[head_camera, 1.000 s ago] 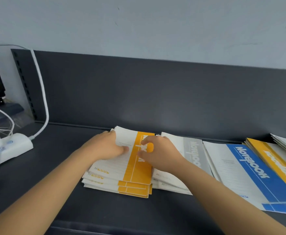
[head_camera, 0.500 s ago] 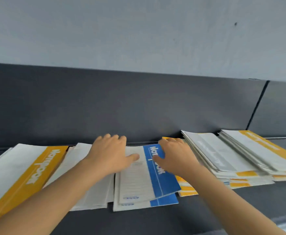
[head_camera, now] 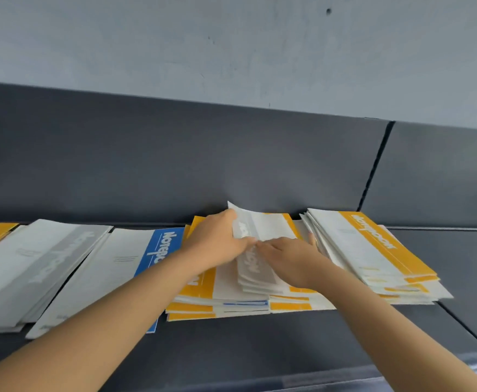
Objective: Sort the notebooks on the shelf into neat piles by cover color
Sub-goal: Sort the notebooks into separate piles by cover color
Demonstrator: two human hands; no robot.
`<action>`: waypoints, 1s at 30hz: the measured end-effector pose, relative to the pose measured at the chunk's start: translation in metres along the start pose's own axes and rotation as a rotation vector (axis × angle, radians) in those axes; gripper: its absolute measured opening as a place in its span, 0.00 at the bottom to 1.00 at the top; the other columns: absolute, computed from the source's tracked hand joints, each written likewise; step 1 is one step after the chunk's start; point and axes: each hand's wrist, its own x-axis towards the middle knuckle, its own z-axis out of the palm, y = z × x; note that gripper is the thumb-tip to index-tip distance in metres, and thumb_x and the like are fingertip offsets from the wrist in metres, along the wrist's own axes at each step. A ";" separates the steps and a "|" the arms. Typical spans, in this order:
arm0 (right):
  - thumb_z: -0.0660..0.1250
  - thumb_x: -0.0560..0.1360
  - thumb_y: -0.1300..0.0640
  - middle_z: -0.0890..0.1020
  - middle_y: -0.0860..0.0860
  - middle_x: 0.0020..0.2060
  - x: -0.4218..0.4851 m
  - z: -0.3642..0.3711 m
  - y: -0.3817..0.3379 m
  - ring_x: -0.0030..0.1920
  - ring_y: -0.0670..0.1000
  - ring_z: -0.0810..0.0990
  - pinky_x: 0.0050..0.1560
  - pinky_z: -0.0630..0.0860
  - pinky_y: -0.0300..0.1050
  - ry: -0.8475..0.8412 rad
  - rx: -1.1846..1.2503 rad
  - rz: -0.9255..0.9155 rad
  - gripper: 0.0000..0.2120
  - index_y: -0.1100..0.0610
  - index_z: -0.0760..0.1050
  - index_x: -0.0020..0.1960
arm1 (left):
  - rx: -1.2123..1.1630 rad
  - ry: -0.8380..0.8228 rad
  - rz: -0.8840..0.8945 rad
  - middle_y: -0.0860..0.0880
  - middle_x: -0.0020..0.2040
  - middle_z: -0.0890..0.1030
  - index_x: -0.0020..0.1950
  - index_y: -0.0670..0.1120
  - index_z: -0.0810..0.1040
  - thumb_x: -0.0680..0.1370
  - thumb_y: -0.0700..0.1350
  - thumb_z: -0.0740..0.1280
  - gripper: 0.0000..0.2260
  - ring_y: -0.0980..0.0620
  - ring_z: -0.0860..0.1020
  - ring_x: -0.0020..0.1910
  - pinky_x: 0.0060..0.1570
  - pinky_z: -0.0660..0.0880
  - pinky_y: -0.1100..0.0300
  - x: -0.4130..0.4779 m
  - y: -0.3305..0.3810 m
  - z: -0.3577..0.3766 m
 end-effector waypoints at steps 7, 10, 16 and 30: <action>0.52 0.81 0.44 0.72 0.47 0.68 -0.003 -0.001 -0.016 0.69 0.52 0.67 0.73 0.53 0.54 0.088 0.258 -0.146 0.20 0.48 0.68 0.70 | -0.527 0.109 -0.088 0.48 0.62 0.77 0.75 0.44 0.64 0.75 0.37 0.69 0.29 0.50 0.78 0.54 0.51 0.78 0.56 -0.011 -0.009 -0.026; 0.59 0.78 0.42 0.69 0.48 0.69 0.000 -0.002 -0.038 0.68 0.53 0.65 0.68 0.63 0.50 0.235 0.327 -0.236 0.25 0.47 0.63 0.72 | -0.662 0.055 -0.068 0.45 0.53 0.84 0.63 0.42 0.78 0.75 0.33 0.68 0.17 0.48 0.83 0.47 0.48 0.80 0.53 -0.027 -0.031 -0.064; 0.58 0.71 0.31 0.48 0.45 0.77 0.005 0.009 -0.126 0.77 0.52 0.39 0.70 0.30 0.61 0.296 0.079 -0.379 0.37 0.39 0.50 0.76 | -0.564 -0.190 -0.019 0.43 0.49 0.85 0.62 0.51 0.80 0.76 0.40 0.71 0.16 0.47 0.84 0.46 0.49 0.80 0.55 -0.070 -0.111 -0.144; 0.68 0.75 0.51 0.77 0.52 0.34 0.041 0.043 -0.266 0.32 0.49 0.74 0.34 0.71 0.39 0.179 0.658 -0.122 0.14 0.63 0.77 0.42 | -0.862 -0.132 -0.127 0.44 0.52 0.85 0.59 0.43 0.80 0.71 0.38 0.71 0.16 0.48 0.84 0.47 0.40 0.81 0.58 -0.080 -0.281 -0.238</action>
